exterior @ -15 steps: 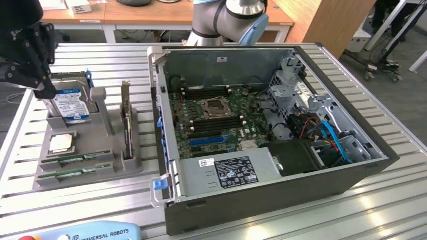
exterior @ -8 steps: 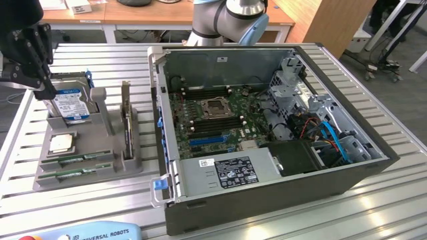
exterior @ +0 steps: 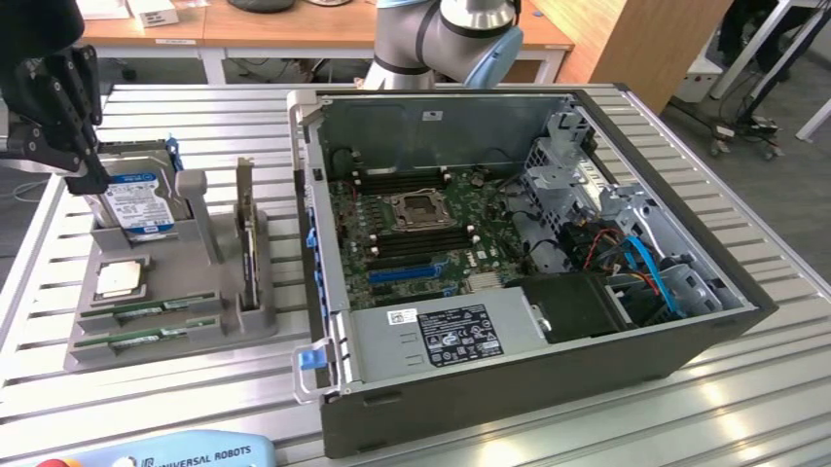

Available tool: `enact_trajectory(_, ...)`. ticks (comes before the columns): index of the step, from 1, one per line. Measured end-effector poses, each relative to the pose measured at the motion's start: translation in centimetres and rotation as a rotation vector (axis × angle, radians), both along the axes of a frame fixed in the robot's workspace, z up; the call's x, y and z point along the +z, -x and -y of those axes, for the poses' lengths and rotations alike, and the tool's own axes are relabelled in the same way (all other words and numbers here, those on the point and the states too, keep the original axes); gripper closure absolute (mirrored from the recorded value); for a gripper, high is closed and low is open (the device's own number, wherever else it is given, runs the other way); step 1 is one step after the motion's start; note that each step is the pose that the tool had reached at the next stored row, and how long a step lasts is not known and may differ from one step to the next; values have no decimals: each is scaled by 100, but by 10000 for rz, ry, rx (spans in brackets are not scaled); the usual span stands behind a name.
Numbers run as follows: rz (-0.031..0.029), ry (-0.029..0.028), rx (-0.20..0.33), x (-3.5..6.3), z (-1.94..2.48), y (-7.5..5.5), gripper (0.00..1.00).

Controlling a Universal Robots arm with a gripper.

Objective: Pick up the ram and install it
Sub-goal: 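Pick up the ram and move it above insertion slot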

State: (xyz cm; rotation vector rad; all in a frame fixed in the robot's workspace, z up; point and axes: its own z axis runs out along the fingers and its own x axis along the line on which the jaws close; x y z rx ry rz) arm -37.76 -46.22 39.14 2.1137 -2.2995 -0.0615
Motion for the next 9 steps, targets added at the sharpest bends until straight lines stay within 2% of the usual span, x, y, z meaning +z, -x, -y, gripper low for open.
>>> enact_trajectory(7, 0, 0, 0, 0, 0, 0, 90)
enact_trajectory(8, 0, 0, 0, 0, 0, 0, 84)
enact_trajectory(9, 0, 0, 0, 0, 0, 0, 84)
